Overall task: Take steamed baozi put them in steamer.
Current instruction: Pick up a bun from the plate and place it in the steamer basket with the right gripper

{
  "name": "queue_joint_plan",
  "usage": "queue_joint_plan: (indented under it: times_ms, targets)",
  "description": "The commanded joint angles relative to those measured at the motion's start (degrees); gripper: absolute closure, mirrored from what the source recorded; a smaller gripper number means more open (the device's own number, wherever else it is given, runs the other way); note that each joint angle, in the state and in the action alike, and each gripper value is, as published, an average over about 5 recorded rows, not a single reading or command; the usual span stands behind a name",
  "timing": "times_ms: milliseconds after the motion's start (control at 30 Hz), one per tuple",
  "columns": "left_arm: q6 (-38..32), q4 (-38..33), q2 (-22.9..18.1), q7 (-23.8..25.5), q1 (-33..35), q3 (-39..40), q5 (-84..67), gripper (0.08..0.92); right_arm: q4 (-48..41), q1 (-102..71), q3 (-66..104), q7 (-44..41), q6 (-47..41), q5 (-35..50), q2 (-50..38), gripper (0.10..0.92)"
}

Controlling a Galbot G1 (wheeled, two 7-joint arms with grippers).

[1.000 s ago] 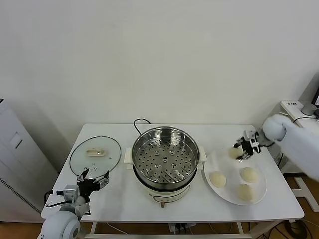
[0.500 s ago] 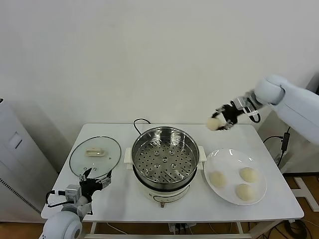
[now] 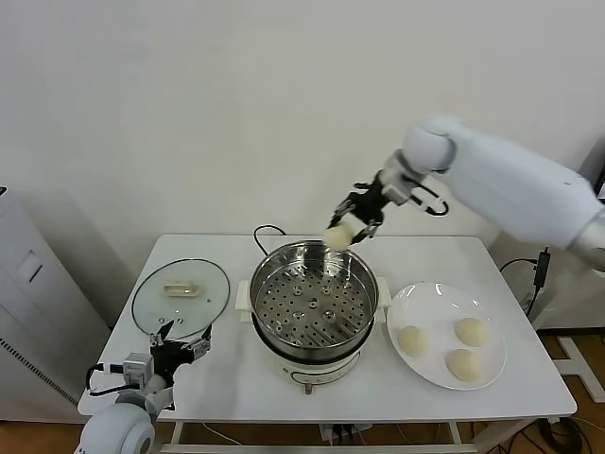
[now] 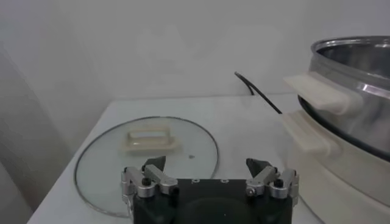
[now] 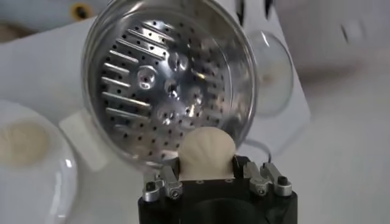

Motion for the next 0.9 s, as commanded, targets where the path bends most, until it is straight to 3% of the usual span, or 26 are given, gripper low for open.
queue_joint_plan:
  times_ms: [33, 433, 900]
  targets:
    - [0.0, -0.2, 0.3, 0.0, 0.1, -0.1, 0.1, 0.177, -1.5, -4.7, 3.5, -0.8, 8.3, -14.9, 8.3, 0.491]
    - [-0.3, 0.5, 0.5, 0.1, 0.5, -0.4, 0.0, 0.177, -1.7, -13.3, 8.3, -1.2, 8.3, -28.1, 8.7, 0.491]
    - [-0.3, 0.7, 0.0, 0.1, 0.0, 0.4, 0.4, 0.177, -2.8, -17.3, 11.5, -0.5, 8.3, -33.8, 9.5, 0.491]
